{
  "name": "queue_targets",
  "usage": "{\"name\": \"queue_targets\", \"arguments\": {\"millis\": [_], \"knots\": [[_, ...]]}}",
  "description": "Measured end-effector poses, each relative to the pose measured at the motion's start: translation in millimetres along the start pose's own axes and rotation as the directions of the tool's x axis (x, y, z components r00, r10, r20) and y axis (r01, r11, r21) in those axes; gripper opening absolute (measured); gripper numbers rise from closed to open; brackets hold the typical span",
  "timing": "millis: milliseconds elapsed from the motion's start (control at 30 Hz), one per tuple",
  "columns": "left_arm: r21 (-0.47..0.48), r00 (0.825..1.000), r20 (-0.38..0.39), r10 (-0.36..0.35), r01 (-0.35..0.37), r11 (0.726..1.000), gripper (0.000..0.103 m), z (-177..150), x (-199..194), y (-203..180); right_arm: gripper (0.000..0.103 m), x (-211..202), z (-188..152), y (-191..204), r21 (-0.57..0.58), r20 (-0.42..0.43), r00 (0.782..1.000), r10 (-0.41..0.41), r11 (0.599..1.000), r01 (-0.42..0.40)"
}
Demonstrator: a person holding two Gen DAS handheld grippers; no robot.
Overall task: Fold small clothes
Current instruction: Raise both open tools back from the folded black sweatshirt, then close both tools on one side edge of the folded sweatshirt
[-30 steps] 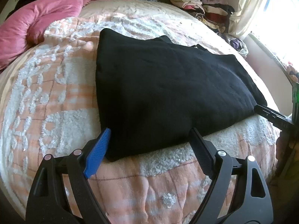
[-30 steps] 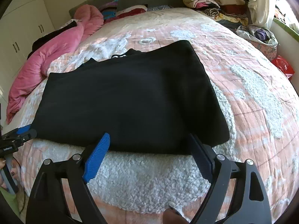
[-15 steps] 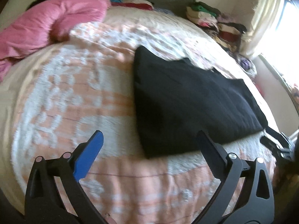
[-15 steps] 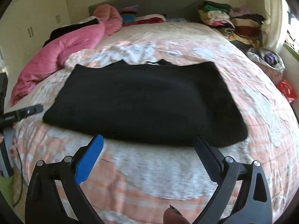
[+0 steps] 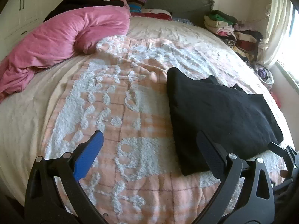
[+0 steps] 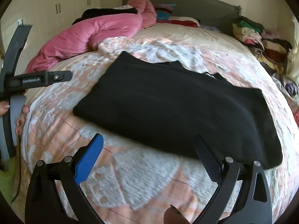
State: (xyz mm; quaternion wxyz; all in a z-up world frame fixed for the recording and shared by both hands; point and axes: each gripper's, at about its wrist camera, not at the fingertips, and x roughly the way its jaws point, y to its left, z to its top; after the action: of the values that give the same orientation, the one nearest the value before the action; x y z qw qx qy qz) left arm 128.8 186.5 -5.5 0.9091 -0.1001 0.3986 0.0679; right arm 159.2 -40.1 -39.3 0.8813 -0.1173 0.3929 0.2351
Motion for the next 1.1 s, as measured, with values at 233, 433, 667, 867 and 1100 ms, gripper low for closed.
{"name": "queue_targets", "arguments": {"millis": [233,433,667,867,1100], "knots": [[0.003,1.000,-0.015,0.010,-0.010,1.000,0.093,20,10,-1,0.097,17,9,28,-0.100,-0.011,1.000,-0.020,0.995,0.019],[0.020,0.999,-0.043,-0.009,0.010,1.000,0.093,42,27,-12,0.097,36,7,51,-0.217,-0.027,0.997,-0.072,0.974,0.065],[0.048,0.999,-0.044,-0.017,0.019,0.999,0.093,66,48,-28,0.097,62,5,68,-0.326,-0.020,0.987,-0.157,0.935,0.142],[0.026,0.997,-0.064,-0.039,0.041,0.999,0.093,68,65,-28,0.098,82,15,76,-0.350,0.011,0.980,-0.197,0.918,0.188],[0.005,0.994,-0.101,-0.047,0.048,0.999,0.093,63,84,-24,0.079,84,24,81,-0.372,0.083,0.974,-0.210,0.900,0.226]]}}
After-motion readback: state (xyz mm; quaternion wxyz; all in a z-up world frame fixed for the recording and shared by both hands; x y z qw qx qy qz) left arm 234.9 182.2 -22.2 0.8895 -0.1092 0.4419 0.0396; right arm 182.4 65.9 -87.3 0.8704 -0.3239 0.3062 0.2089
